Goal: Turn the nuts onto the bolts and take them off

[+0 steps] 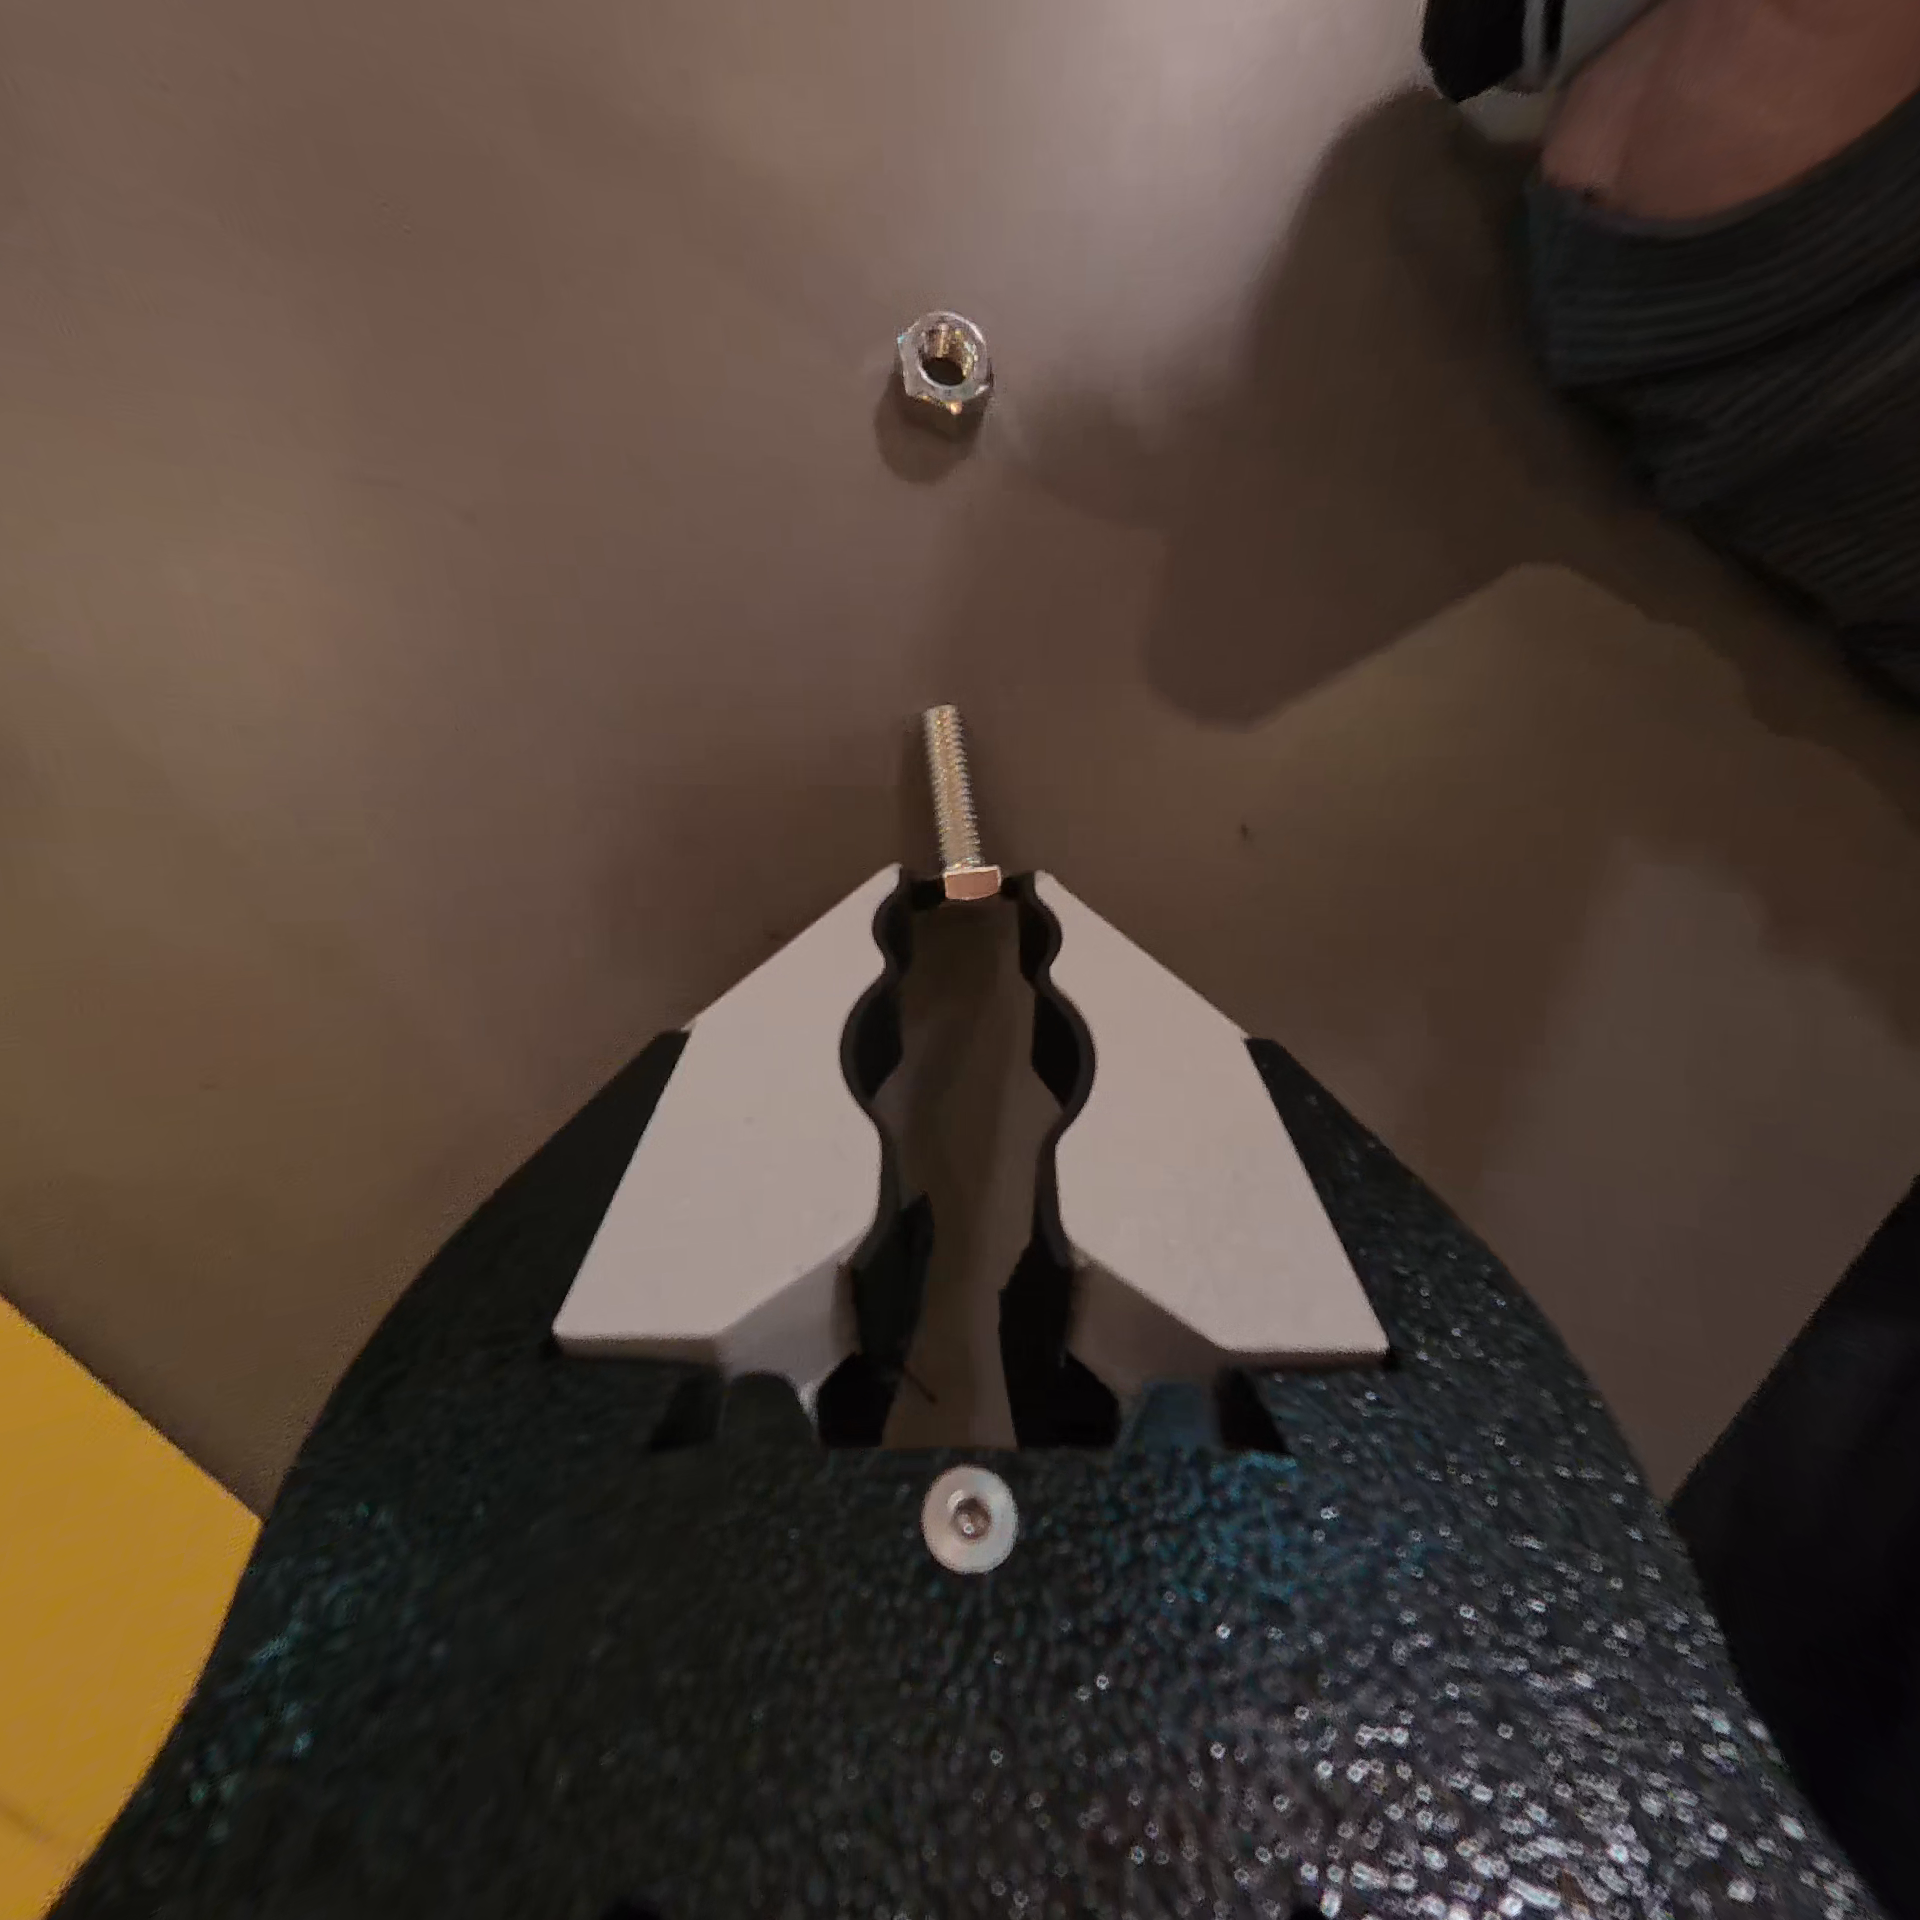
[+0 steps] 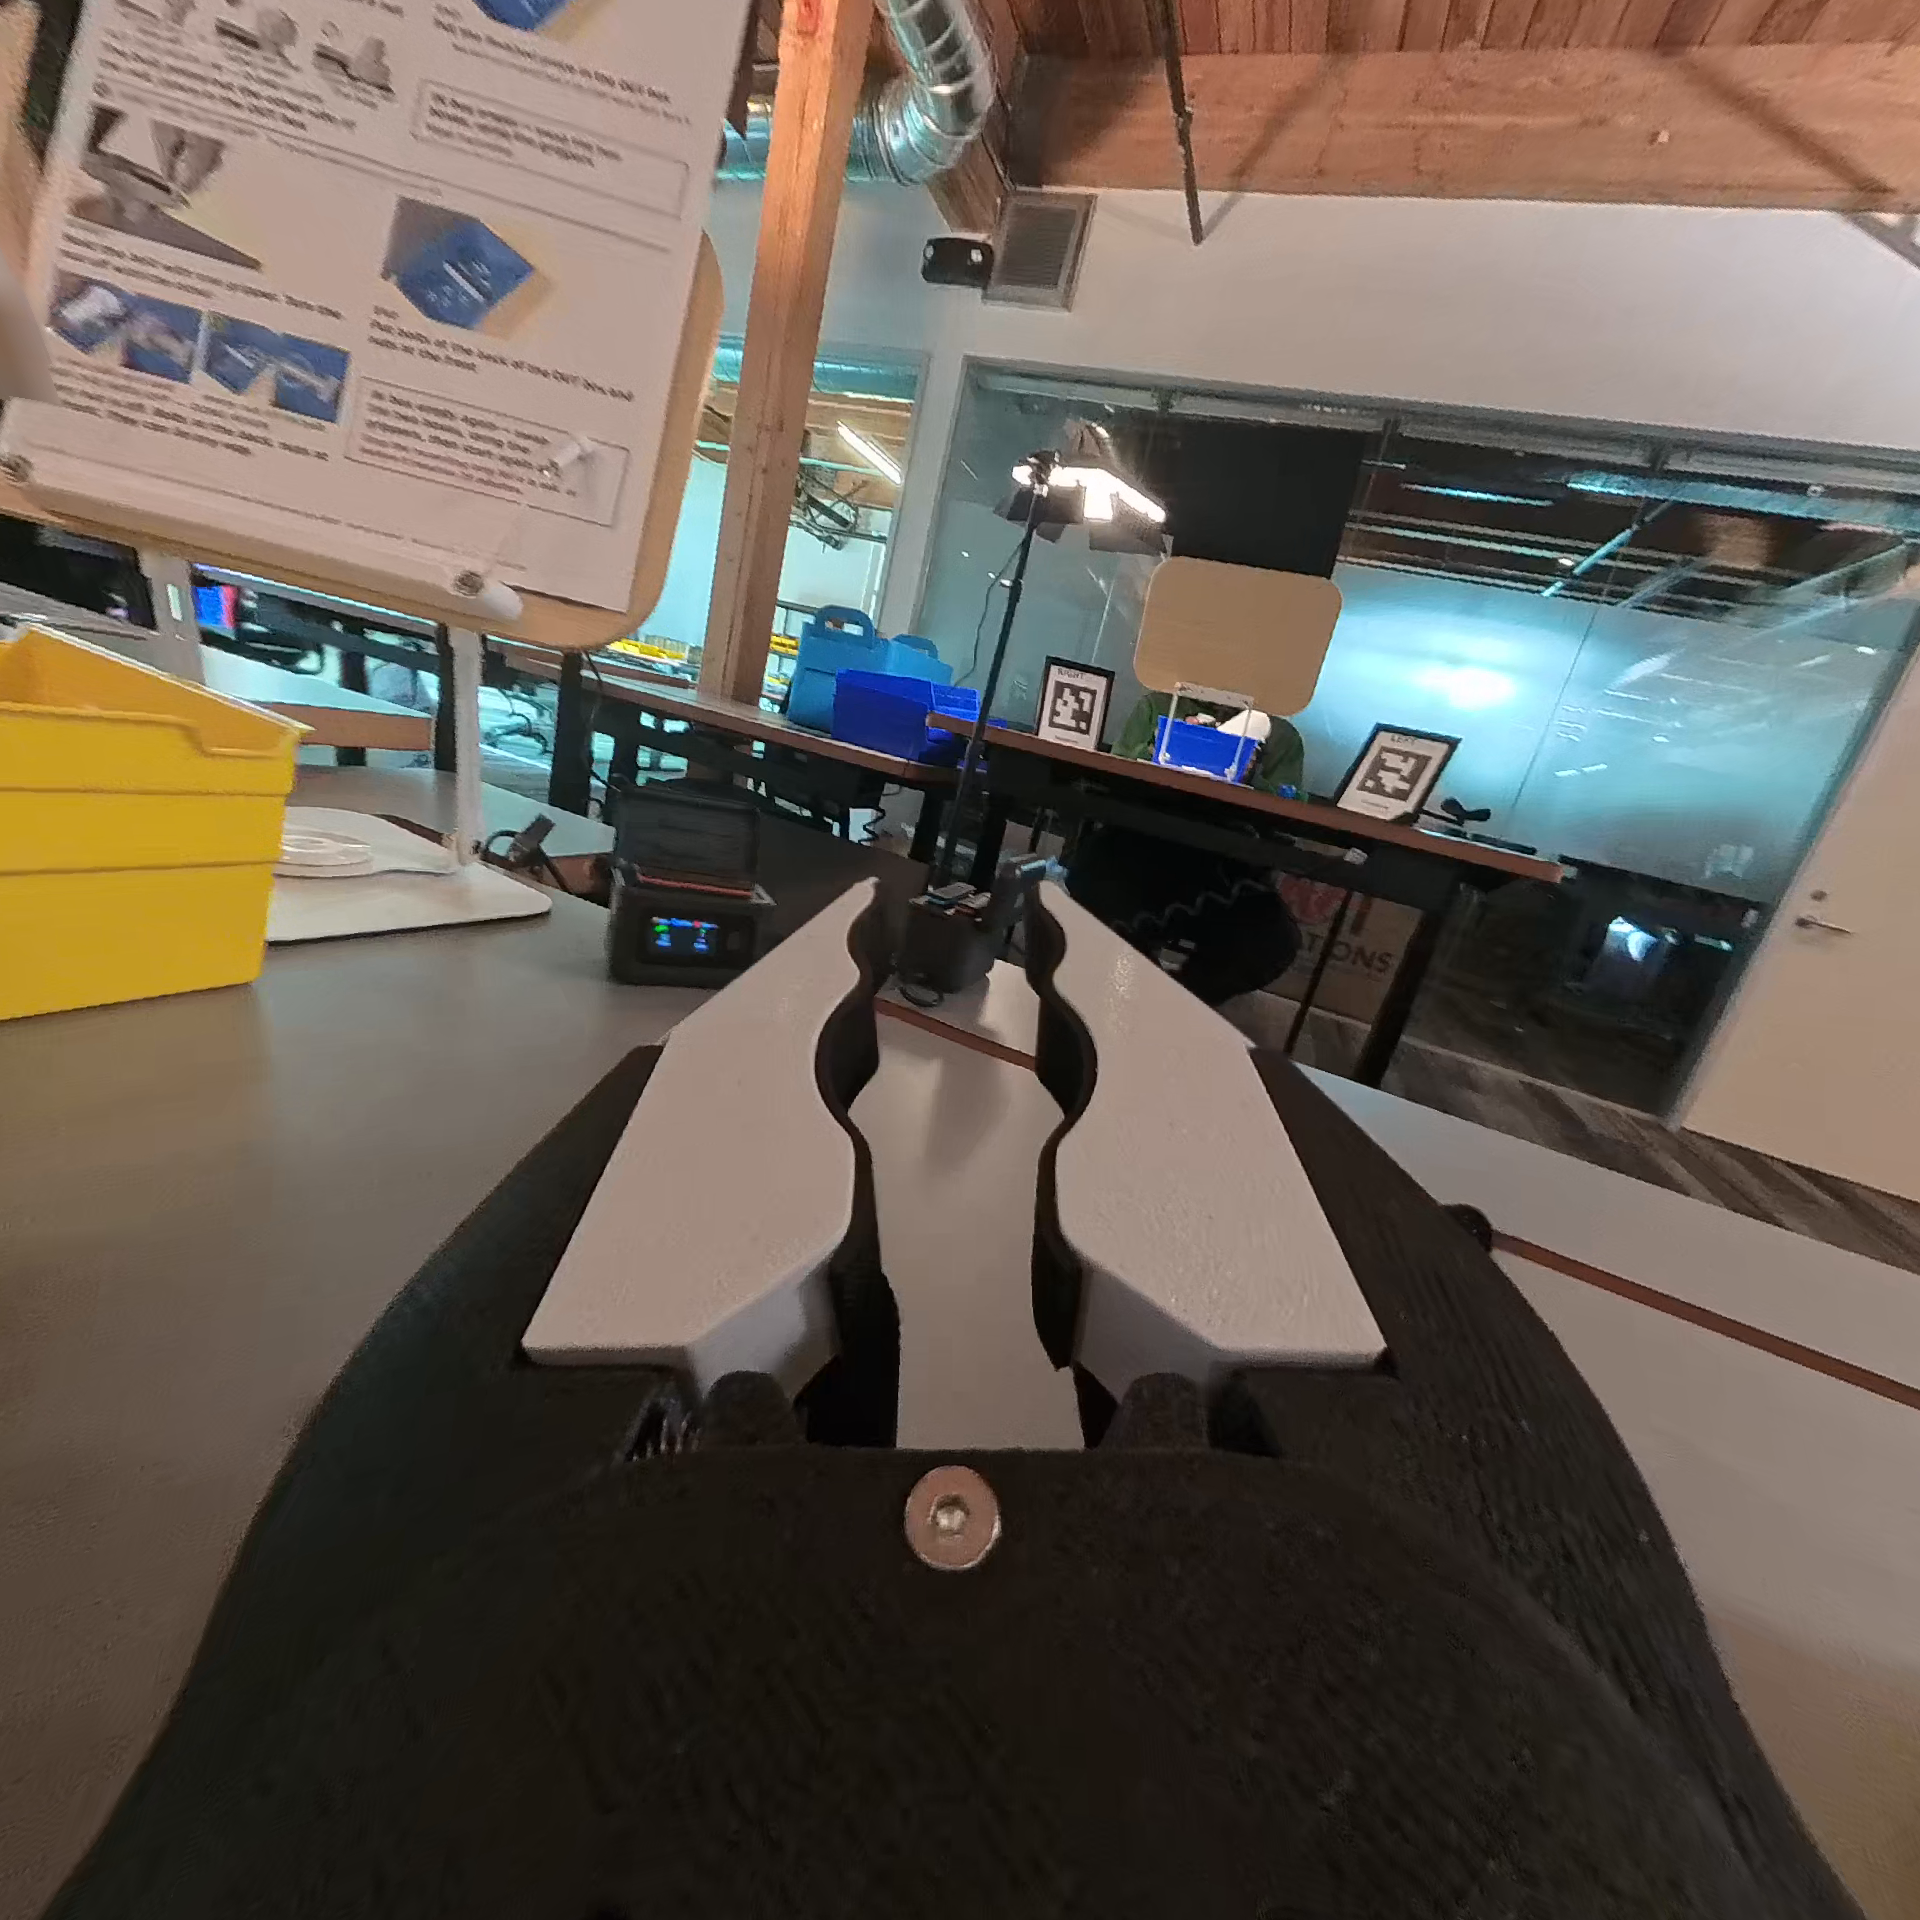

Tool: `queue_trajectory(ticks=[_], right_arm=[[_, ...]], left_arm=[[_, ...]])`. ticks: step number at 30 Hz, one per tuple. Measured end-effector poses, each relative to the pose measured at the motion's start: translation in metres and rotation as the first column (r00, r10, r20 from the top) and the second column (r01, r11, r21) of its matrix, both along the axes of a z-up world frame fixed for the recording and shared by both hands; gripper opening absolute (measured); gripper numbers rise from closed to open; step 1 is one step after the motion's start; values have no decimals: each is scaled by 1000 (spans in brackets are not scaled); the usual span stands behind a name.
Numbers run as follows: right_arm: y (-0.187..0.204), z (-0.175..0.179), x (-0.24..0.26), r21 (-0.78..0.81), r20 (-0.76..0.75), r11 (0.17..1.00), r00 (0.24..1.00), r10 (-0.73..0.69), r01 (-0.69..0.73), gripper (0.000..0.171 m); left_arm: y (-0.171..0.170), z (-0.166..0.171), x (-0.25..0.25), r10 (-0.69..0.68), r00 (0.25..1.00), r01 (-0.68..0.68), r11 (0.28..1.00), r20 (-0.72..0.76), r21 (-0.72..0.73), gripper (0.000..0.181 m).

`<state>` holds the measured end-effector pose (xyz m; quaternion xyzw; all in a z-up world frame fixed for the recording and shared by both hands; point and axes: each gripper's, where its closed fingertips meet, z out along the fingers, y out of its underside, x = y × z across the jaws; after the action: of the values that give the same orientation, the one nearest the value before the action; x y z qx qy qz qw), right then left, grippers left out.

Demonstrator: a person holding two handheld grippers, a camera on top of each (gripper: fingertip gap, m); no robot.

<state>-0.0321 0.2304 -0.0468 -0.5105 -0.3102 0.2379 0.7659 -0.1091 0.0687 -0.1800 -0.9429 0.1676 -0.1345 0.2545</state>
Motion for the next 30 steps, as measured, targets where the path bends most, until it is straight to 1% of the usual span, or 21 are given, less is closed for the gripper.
queue_trajectory(ticks=[3,5,7,8,10,11,13,14,15,16,17,18,19,21,22,23,24,25,26,29,30], right_arm=[[-17,5,-2,21,-24,997,997,71,-70,26],[-30,6,-7,15,-31,990,989,143,-142,28],[-45,-1,-16,-48,-27,966,967,253,-254,30],[-50,-8,-22,-112,-18,944,950,311,-311,30],[-59,-17,-31,-256,-48,876,911,410,-408,31],[-68,-19,-36,-338,-94,804,867,489,-490,31],[-80,-22,-45,-520,-217,607,781,586,-600,37],[-88,-22,-49,-599,-300,471,727,617,-647,40],[-96,-19,-51,-646,-412,308,659,629,-699,44],[-104,-16,-52,-661,-525,141,588,615,-737,44],[-112,-13,-52,-649,-614,0,523,591,-761,46],[-117,-10,-52,-623,-671,-93,471,573,-776,47],[-120,-11,-53,-617,-692,-134,453,562,-776,47],[-125,-15,-56,-625,-689,-154,448,569,-765,47],[-127,-13,-56,-613,-700,-165,434,567,-773,45],[-129,-9,-56,-592,-717,-183,410,564,-785,41],[-130,-5,-54,-575,-728,-190,391,563,-796,28],[-129,-3,-53,-563,-725,-176,381,574,-808,12],[-129,-4,-52,-573,-702,-150,388,597,-806,8],[-133,-6,-48,-593,-621,-99,376,688,-799,8],[-135,-7,-46,-594,-584,-71,369,722,-801,8]], left_arm=[[10,6,-4,13,999,-9,993,-32,116,17],[23,21,-3,27,999,-17,965,-32,263,17],[36,44,-1,29,999,-14,889,-25,458,17],[40,53,-1,35,999,-24,849,-10,528,17],[45,73,0,29,1000,-21,737,0,675,17],[45,82,-1,29,1000,-25,682,8,731,17],[41,99,1,19,999,-36,579,30,815,17],[38,108,3,1,999,-29,533,34,846,17],[35,114,6,-19,999,-15,496,28,868,17],[32,118,10,-37,999,1,469,19,883,16],[29,121,13,-55,998,16,445,10,895,16],[26,122,18,-76,997,29,428,4,903,17],[25,123,22,-99,995,41,423,1,905,17],[22,123,29,-129,992,63,410,-11,910,17],[21,122,32,-147,989,76,410,-17,909,17],[21,121,34,-160,987,83,413,-18,907,16],[21,119,35,-164,986,87,417,-19,905,17],[20,117,37,-177,984,93,426,-18,900,17],[20,115,38,-190,982,84,440,1,894,17],[16,112,44,-277,955,43,483,106,875,17],[15,112,45,-299,942,18,502,153,865,27]])
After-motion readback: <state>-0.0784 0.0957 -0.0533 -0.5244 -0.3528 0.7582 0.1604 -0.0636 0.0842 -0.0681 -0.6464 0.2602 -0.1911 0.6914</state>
